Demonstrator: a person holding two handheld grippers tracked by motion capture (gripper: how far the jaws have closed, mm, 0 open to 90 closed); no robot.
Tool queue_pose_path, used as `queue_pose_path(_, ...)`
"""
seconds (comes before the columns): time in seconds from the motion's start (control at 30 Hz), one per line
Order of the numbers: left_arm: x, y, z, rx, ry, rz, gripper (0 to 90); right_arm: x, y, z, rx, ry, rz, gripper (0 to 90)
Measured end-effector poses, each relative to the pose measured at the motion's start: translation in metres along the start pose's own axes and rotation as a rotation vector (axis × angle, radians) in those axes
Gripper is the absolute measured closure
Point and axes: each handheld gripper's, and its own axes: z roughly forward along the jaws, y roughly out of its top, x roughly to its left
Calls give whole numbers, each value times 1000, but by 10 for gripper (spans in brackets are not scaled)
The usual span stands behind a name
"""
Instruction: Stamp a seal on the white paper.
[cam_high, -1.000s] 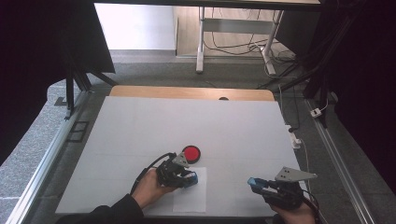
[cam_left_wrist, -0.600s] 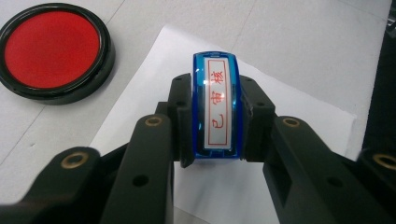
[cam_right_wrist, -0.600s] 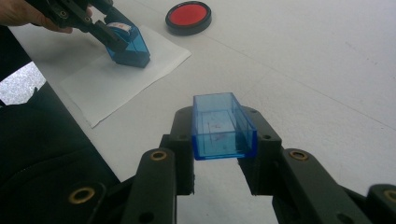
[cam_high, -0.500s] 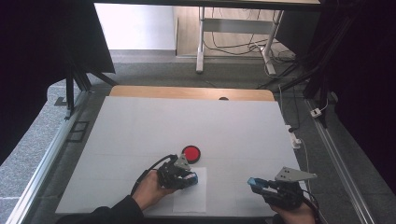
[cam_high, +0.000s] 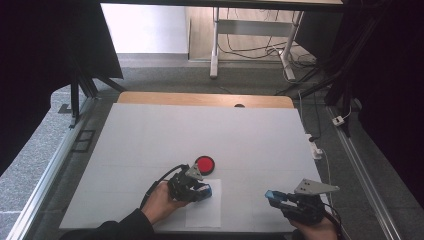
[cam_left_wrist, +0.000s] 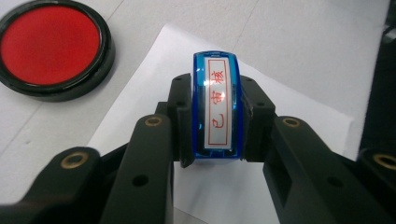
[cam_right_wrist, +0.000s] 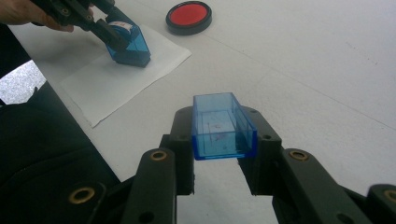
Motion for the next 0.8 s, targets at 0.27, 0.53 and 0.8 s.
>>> queue_pose_path(0.27,1,1,0,5,-3,-5,704,0,0,0,0,1,2,689)
queue_pose_path(0.53,0,1,-1,5,-2,-3,700,0,0,0,0,1,1,689)
queue_pose_path(0.8,4,1,-1,1,-20,-10,698,0,0,0,-1,-2,0,689)
